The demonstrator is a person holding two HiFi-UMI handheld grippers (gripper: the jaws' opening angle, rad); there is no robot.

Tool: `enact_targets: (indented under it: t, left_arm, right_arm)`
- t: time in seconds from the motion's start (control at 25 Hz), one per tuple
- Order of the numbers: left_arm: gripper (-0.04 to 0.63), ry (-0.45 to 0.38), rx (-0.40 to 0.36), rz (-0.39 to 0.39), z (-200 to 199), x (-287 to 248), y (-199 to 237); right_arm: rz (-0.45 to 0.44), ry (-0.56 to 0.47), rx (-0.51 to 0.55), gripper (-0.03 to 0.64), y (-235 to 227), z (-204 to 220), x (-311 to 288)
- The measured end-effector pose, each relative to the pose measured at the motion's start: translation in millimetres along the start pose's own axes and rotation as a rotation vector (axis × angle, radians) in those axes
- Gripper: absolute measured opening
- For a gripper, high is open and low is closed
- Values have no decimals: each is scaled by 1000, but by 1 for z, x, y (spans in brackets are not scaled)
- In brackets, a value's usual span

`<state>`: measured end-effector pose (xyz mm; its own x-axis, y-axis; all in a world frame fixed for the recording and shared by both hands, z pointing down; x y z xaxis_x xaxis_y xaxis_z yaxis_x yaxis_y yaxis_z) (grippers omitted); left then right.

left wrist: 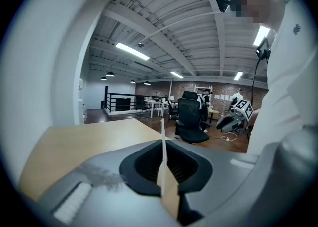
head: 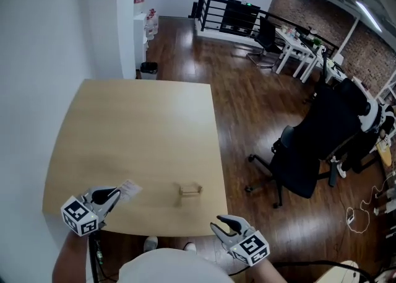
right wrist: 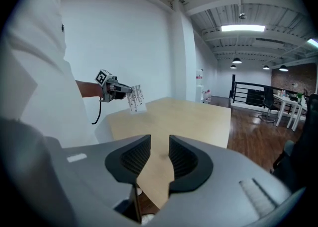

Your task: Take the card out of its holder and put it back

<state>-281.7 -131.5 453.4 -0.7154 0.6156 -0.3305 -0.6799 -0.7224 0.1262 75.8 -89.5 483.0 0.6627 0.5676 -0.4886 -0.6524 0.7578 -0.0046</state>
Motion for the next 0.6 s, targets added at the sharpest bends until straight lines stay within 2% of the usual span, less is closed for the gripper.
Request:
enact_targets:
  t: [0.32,0.6]
  left_arm:
    - [15,47,-86,267,-27,-92,-5]
    - [15,91,-134,449,-32,-169,-17]
  right_arm:
    - [202,32,-133,121,16,24,57]
    - [370,62,-257,121,38,49,97]
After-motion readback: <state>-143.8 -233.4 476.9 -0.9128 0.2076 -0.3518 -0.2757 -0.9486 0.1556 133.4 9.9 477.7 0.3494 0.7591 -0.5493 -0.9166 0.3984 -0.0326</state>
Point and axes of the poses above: the fingertips, and each gripper's own axes: x backward along the fingers, y to its left, z out of its underside, the point moved 4 cm from there along x, backward along the fingers, and after that the axes turned 5 degrees about z, right-handed, at the moved point
